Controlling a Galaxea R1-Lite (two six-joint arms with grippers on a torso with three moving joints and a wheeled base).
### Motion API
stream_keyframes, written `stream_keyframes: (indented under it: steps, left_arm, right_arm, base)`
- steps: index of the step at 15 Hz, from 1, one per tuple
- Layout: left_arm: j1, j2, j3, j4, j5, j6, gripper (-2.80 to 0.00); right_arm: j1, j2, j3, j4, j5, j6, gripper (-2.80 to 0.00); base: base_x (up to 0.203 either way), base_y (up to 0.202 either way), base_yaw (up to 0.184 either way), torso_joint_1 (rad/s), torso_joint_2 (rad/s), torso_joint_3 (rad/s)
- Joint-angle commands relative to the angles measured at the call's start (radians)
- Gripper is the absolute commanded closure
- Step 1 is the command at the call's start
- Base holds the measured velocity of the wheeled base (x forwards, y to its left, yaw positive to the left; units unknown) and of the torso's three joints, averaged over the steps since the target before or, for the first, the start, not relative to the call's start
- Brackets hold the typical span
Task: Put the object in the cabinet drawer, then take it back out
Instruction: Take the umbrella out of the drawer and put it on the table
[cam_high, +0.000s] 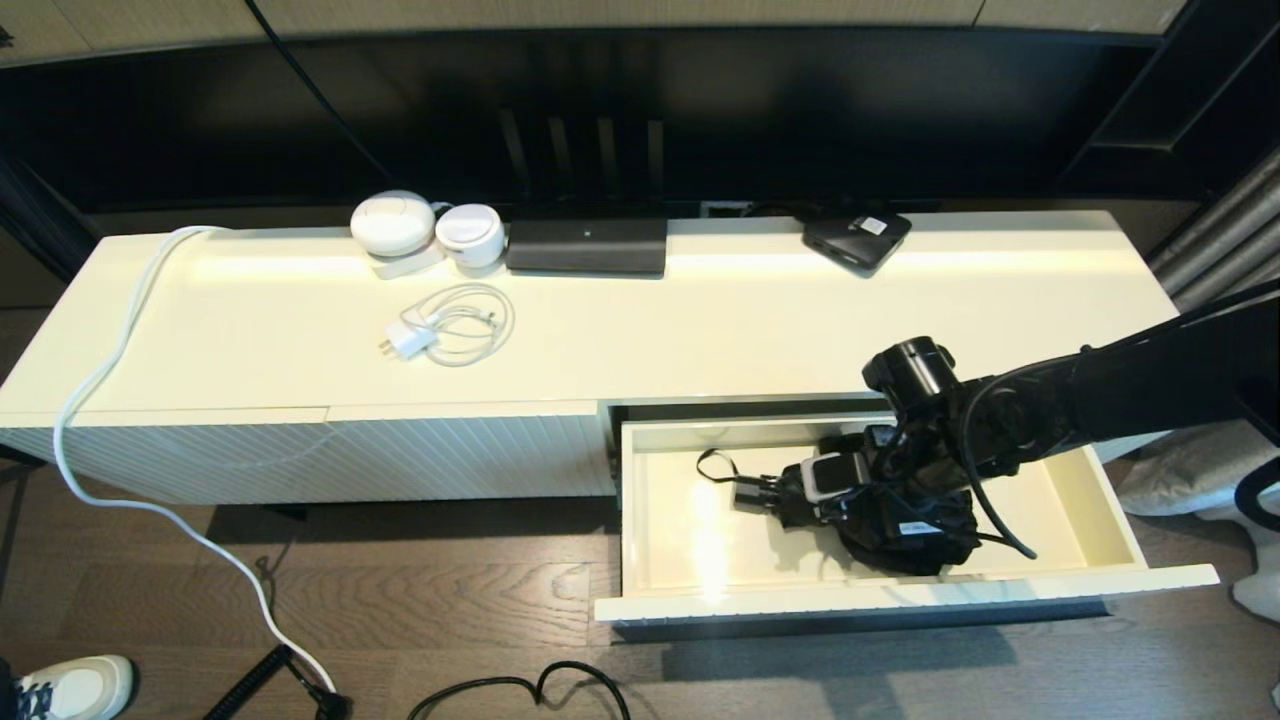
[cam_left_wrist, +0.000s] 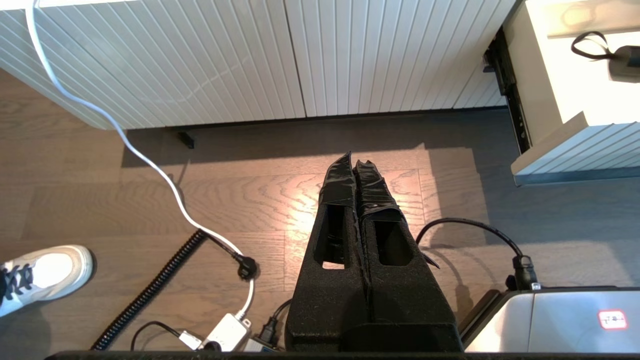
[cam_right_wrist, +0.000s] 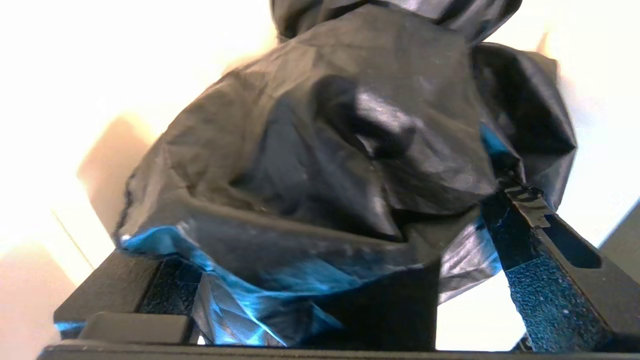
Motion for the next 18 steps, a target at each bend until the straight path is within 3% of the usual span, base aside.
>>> stream_keyframes:
  steps: [1, 11, 12, 18]
  left_arm:
    - [0.000, -0.002, 0.000, 0.000, 0.000, 0.001, 0.00]
    - [0.000, -0.002, 0.000, 0.000, 0.000, 0.001, 0.00]
    - [0.000, -0.001, 0.000, 0.000, 0.000, 0.001, 0.00]
    - [0.000, -0.001, 0.000, 0.000, 0.000, 0.001, 0.00]
  right_arm:
    - [0.000, 0.003, 0.004, -0.002, -0.001, -0.007, -2.80]
    - [0.000, -0.037, 0.011, -0.004, -0.001, -0.005, -2.80]
    - [0.000, -0.040, 0.014, -0.004, 0.001, -0.002, 0.00]
    - [0.000, -0.031, 0.026, -0.037, 0.002, 0.002, 0.00]
  base:
    - [0.000, 0.000, 0.000, 0.000, 0.00, 0.000]
    - [0.000, 0.000, 0.000, 0.000, 0.00, 0.000]
    - [0.000, 0.000, 0.000, 0.000, 0.00, 0.000]
    - [0.000, 0.000, 0.000, 0.000, 0.00, 0.000]
